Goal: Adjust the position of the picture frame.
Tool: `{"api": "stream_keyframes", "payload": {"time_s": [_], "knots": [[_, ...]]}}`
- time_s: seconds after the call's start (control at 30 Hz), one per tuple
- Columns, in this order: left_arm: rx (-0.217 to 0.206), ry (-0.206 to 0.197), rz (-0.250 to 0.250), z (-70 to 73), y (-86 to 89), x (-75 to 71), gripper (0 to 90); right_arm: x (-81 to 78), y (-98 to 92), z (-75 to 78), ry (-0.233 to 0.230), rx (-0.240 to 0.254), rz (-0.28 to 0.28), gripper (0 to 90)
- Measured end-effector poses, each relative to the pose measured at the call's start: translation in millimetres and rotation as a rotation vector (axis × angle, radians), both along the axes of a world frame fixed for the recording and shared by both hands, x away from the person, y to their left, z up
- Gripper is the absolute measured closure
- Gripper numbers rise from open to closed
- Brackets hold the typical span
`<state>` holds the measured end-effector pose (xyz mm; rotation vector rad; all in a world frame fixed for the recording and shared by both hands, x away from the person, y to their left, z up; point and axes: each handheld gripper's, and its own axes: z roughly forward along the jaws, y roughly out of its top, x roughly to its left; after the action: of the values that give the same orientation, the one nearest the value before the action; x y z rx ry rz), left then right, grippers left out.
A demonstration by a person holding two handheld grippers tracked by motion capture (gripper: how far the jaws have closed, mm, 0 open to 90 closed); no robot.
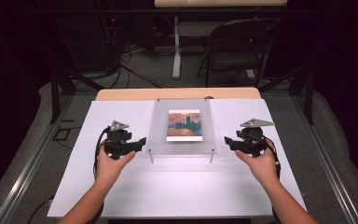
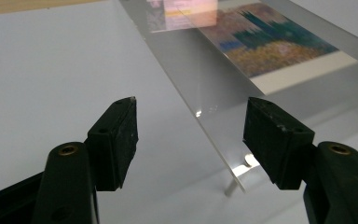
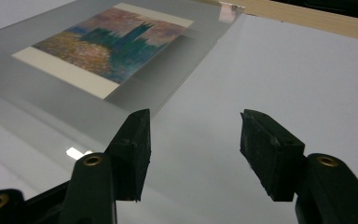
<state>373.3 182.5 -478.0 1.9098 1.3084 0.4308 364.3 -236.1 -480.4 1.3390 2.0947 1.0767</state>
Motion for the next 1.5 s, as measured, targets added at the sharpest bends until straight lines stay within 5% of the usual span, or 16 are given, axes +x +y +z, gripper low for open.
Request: {"api": "stream_keyframes", "payload": {"time_s": [0.57, 0.73, 0.97, 1.07, 1.2, 1.5], "knots": [[0.062, -0.029, 0.113, 1.5, -24.1, 74.3, 35.7, 82.5, 36.7, 0.0, 0.024, 0.011, -0.050, 44.9], [0.036, -0.020, 0.165, -2.4, -26.2, 92.7, 37.8, 99.6, 48.7, -2.8, 0.031, 0.035, -0.074, 45.0], [0.027, 0.016, 0.185, -13.5, -31.5, 108.3, 39.0, 116.4, 59.1, -18.5, 0.063, 0.017, -0.109, 46.4], [0.073, 0.022, 0.196, -18.8, -36.3, 111.8, 38.9, 120.7, 62.2, -23.5, 0.079, 0.011, -0.121, 47.8], [0.069, 0.024, 0.208, -22.8, -39.4, 115.2, 39.0, 125.5, 63.1, -25.1, 0.088, 0.055, -0.119, 47.4], [0.043, 0.124, 0.191, -32.4, -47.5, 124.0, 37.6, 134.0, 61.9, -26.5, 0.170, 0.110, -0.139, 39.6]]}}
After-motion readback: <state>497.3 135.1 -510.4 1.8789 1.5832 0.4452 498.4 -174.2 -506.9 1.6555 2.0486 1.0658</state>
